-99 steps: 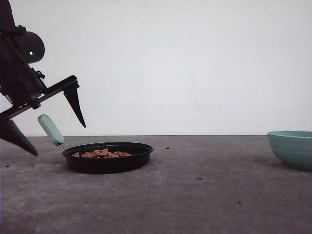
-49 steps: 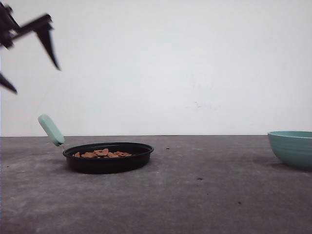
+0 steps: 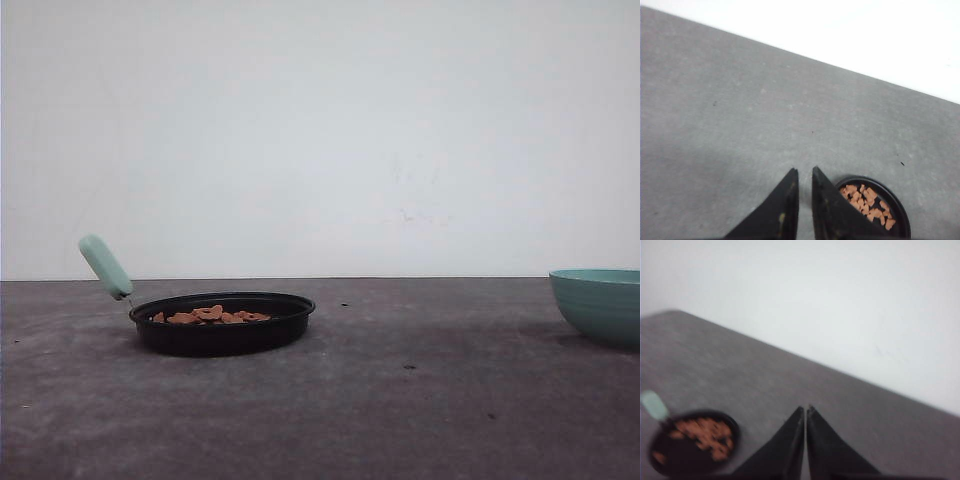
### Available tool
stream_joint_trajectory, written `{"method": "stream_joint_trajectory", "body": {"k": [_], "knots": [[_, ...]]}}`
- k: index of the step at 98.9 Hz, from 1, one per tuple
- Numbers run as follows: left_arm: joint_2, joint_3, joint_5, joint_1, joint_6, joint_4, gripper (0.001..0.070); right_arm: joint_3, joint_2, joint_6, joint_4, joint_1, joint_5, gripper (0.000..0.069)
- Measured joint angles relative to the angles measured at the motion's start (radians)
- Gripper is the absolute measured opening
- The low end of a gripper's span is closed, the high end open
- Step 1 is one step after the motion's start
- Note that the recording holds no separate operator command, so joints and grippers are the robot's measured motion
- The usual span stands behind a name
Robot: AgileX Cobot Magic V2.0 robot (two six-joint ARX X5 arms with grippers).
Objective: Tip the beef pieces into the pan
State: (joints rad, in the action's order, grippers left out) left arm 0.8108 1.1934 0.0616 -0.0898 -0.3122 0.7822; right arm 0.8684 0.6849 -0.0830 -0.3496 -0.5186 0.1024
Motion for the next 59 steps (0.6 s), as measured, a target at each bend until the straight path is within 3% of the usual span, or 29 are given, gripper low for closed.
{"method": "stream_joint_trajectory", "body": {"k": [25,59], "knots": [[-0.223,-0.006,0.037,0.000,0.040,-0.031,0.0021,-0.065,-0.046,-0.001,-0.024,0.000,0.003,0.0004],[-0.220,-0.008,0.037,0.000,0.058,0.007,0.0024,-0.063,-0.043,-0.001,0.002,0.000,0.003,0.0004]]}}
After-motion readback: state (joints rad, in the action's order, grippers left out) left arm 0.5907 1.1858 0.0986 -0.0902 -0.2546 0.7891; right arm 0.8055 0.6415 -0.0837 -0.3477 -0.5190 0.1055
